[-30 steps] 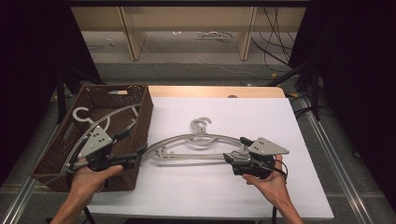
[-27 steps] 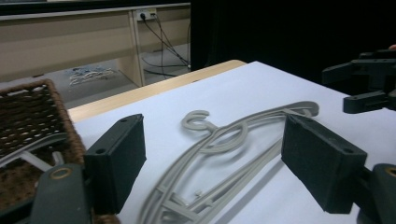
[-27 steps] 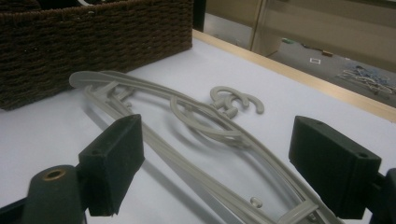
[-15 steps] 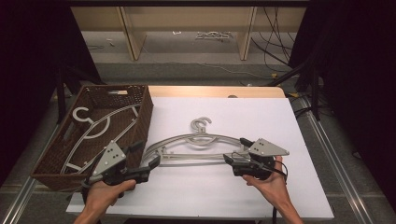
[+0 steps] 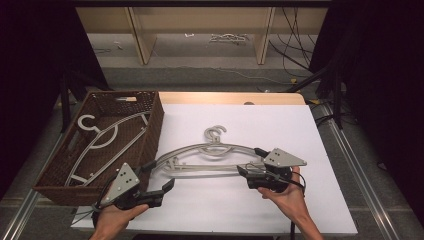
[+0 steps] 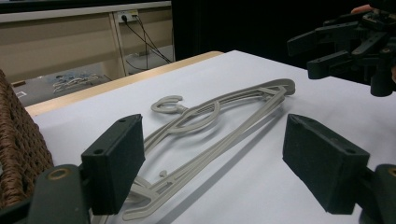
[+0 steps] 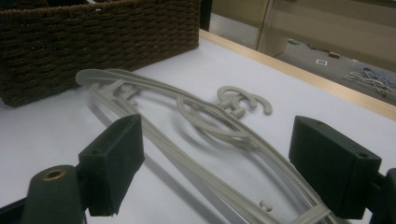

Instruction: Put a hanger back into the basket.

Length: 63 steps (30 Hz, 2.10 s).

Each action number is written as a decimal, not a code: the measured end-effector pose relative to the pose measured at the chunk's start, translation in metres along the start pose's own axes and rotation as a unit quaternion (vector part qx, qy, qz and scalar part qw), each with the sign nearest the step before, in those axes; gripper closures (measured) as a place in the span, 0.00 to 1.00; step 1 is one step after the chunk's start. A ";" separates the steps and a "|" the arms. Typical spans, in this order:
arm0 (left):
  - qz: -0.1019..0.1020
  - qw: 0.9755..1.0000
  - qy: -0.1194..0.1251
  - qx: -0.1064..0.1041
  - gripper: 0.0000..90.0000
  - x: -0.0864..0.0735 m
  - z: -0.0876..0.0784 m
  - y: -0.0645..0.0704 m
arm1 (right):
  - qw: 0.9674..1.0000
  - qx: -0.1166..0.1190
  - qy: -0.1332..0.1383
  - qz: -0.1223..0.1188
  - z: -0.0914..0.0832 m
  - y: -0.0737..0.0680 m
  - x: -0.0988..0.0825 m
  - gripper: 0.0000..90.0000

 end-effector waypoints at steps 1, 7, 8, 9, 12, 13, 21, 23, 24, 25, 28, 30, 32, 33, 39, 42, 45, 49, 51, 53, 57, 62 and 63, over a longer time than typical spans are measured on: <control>0.005 1.000 -0.005 0.003 0.23 -0.002 0.001 0.001 | 1.000 0.002 -0.002 0.002 0.000 0.000 0.000 0.21; 0.010 1.000 -0.010 -0.007 0.22 -0.010 0.003 0.005 | 1.000 -0.001 -0.005 -0.004 0.002 0.003 -0.001 0.21; 0.010 1.000 -0.010 -0.007 0.22 -0.010 0.003 0.005 | 1.000 -0.001 -0.005 -0.004 0.002 0.003 -0.001 0.21; 0.008 1.000 -0.015 -0.003 0.22 -0.011 0.003 0.006 | 1.000 0.000 -0.010 -0.003 0.002 0.004 -0.001 0.21; 0.013 1.000 -0.016 -0.007 0.21 -0.012 0.003 0.007 | 1.000 0.000 -0.025 -0.018 0.008 0.010 -0.002 0.22; 0.013 1.000 -0.014 -0.013 0.21 -0.013 0.004 0.007 | 0.999 0.000 -0.030 -0.021 0.010 0.011 -0.001 0.24; 0.008 1.000 -0.021 -0.010 0.21 -0.015 0.007 0.005 | 0.997 0.010 -0.065 -0.046 0.026 0.029 0.004 0.30; 0.010 1.000 -0.023 -0.010 0.21 -0.015 0.008 0.004 | 0.995 -0.001 -0.084 -0.060 0.038 0.038 0.005 0.32; 0.008 1.000 -0.023 -0.011 0.21 -0.015 0.009 0.004 | 0.994 -0.001 -0.091 -0.061 0.042 0.040 0.005 0.33; 0.002 1.000 -0.023 -0.012 0.21 -0.016 0.010 0.004 | 0.993 0.002 -0.095 -0.064 0.047 0.041 0.005 0.34; 0.008 1.000 -0.025 -0.013 0.21 -0.016 0.010 0.003 | 0.988 0.012 -0.129 -0.084 0.062 0.045 0.001 0.36; 0.008 1.000 -0.027 -0.014 0.21 -0.016 0.010 0.003 | 0.986 0.015 -0.142 -0.084 0.070 0.047 -0.003 0.39; 0.008 0.999 -0.029 -0.015 0.21 -0.017 0.010 0.004 | 0.984 0.017 -0.151 -0.095 0.079 0.050 -0.008 0.40; 0.007 0.999 -0.030 -0.015 0.21 -0.017 0.011 0.004 | 0.982 0.016 -0.164 -0.093 0.082 0.050 -0.011 0.42; 0.009 0.999 -0.028 -0.022 0.21 -0.018 0.012 0.005 | 0.977 0.020 -0.185 -0.103 0.096 0.057 -0.019 0.45; 0.011 0.999 -0.032 -0.018 0.21 -0.019 0.012 0.004 | 0.974 0.028 -0.192 -0.113 0.102 0.056 -0.021 0.47; 0.011 0.999 -0.031 -0.018 0.21 -0.018 0.012 0.004 | 0.970 0.037 -0.201 -0.129 0.107 0.054 -0.023 0.49; 0.010 0.999 -0.031 -0.019 0.21 -0.019 0.012 0.005 | 0.964 0.052 -0.216 -0.146 0.112 0.053 -0.026 0.52; 0.008 0.999 -0.030 -0.020 0.21 -0.018 0.012 0.005 | 0.963 0.055 -0.221 -0.147 0.112 0.053 -0.027 0.53; 0.010 0.999 -0.031 -0.023 0.21 -0.018 0.012 0.006 | 0.958 0.059 -0.229 -0.160 0.116 0.054 -0.029 0.56; 0.003 0.999 -0.030 -0.023 0.21 -0.019 0.012 0.006 | 0.953 0.064 -0.239 -0.176 0.120 0.055 -0.032 0.61; 0.011 0.999 -0.031 -0.022 0.21 -0.019 0.012 0.005 | 0.948 0.074 -0.246 -0.189 0.122 0.058 -0.035 0.67; 0.011 0.999 -0.031 -0.022 0.21 -0.019 0.012 0.005 | 0.947 0.076 -0.247 -0.191 0.123 0.058 -0.035 0.68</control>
Point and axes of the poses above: each handheld gripper's, and its own axes: z roughly forward along the jaws, x roughly out of its top, y roughly to its right, the point moved 4 cm from there along z, roughly forward along the jaws, and after that the axes turned 15 degrees about -z, right-handed, at the moved point
